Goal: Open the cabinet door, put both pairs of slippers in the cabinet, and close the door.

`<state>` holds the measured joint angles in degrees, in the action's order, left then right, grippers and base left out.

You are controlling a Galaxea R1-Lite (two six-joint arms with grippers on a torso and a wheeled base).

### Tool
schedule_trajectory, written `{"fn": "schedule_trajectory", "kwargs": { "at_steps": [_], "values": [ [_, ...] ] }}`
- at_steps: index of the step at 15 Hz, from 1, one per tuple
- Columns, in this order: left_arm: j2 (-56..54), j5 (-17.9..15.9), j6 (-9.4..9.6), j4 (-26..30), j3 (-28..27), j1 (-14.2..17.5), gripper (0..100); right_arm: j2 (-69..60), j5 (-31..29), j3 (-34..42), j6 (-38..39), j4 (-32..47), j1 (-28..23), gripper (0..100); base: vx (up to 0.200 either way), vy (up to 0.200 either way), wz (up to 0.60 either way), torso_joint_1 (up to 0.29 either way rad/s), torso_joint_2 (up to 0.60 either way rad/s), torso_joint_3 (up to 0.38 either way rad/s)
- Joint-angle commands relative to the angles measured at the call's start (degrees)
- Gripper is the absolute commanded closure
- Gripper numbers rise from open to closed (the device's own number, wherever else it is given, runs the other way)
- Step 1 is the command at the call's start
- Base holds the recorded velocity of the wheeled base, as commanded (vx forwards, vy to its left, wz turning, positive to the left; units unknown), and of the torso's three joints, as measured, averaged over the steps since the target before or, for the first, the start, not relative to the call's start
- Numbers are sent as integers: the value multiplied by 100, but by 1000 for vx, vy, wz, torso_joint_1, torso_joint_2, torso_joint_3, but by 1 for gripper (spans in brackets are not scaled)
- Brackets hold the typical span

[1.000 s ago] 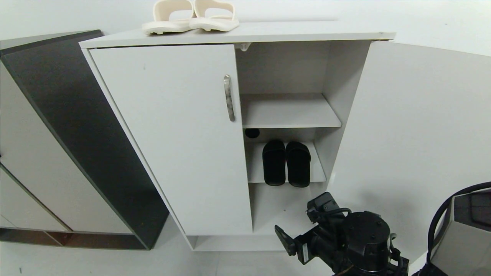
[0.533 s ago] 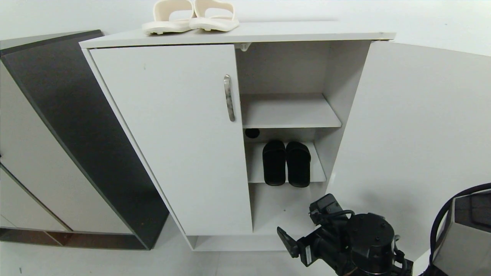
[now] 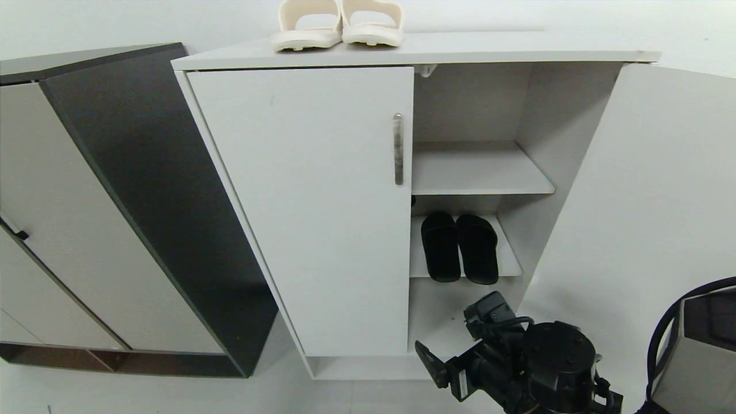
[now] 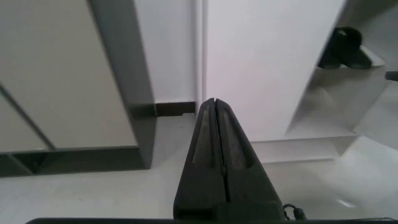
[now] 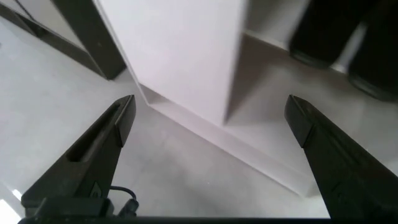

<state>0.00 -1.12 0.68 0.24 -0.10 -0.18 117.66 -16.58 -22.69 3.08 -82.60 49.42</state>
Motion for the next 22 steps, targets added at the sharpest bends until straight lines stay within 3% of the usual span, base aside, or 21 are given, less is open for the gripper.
{"fn": "schedule_trajectory", "kwargs": {
  "at_steps": [1, 8, 22],
  "values": [
    [0, -2, 2, 2, 1, 1, 100, 20, -3, 1, -1, -1, 6, 0, 0, 200, 0, -2, -2, 2],
    [9, -11, 11, 2, 1, 1, 100, 29, -3, -25, -1, -89, 6, 0, 0, 200, 0, 1, 1, -1],
    [0, -11, 11, 2, 1, 1, 100, 187, 102, -60, 8, -309, -82, 0, 0, 0, 0, 0, 0, 0]
  ]
}}
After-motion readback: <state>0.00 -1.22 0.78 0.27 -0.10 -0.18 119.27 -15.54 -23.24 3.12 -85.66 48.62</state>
